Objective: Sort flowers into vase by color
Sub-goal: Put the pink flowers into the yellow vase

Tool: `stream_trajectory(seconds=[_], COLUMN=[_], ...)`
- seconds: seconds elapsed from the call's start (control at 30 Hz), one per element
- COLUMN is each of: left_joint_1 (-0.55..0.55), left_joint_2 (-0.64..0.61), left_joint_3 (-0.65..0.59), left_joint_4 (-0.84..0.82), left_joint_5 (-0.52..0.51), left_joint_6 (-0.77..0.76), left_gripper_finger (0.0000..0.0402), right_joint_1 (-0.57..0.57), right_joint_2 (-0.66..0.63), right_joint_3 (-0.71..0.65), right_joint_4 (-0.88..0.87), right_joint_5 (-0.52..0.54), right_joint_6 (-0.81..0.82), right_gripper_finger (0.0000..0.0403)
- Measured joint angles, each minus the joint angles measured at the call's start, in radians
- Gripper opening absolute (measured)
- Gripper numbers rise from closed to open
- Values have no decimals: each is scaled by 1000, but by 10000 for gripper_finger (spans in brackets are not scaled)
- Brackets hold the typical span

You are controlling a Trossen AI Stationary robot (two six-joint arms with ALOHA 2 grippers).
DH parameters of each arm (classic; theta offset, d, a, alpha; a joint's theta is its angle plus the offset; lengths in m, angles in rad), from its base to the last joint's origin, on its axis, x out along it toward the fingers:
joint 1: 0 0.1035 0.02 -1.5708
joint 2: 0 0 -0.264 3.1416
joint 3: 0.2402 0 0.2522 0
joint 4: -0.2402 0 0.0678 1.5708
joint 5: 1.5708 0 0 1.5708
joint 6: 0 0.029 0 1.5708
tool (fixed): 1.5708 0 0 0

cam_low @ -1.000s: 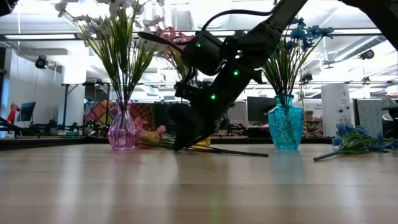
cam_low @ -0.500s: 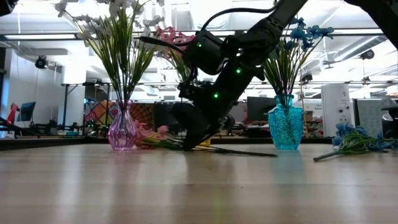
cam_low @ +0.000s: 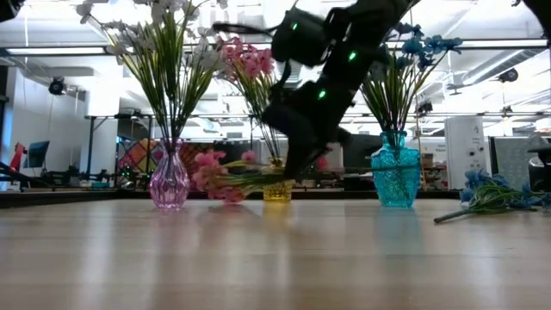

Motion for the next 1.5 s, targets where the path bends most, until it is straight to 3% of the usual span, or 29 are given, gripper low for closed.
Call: stream_trajectory(seconds=[0.07, 0.23, 0.33, 0.53, 0.6, 0.83, 1.03, 1.13, 1.33, 1.5], left_joint_1=[1, 3, 4, 11, 24, 106, 170, 181, 182, 222], left_joint_2=[1, 4, 19, 82, 111, 187, 207, 210, 211, 218], left_joint_3=[4, 9, 9, 9, 9, 10, 10, 10, 9, -5], left_joint_4=[2, 114, 192, 504, 604, 800, 878, 888, 883, 878], left_joint_5=[23, -107, -113, -109, -71, 236, 294, 376, 517, 519], left_joint_6=[5, 65, 125, 369, 455, 580, 568, 561, 502, 404], left_gripper_finger=[187, 187, 187, 187, 187, 187, 187, 187, 187, 187], right_joint_1=[18, 76, 117, 204, 238, 371, 496, 546, 615, 632], right_joint_2=[-33, -121, -176, -290, -333, -480, -571, -590, -581, -575], right_joint_3=[-6, -33, -68, -163, -202, -348, -448, -477, -480, -480], right_joint_4=[-32, -95, -100, -85, -81, 116, 324, 431, 583, 750], right_joint_5=[-2, -1, -1, 52, 73, 112, 245, 295, 315, 306], right_joint_6=[20, 83, 118, 199, 225, 242, 159, 77, -65, -222], right_gripper_finger=[13, 13, 13, 13, 13, 13, 13, 13, 13, 13])
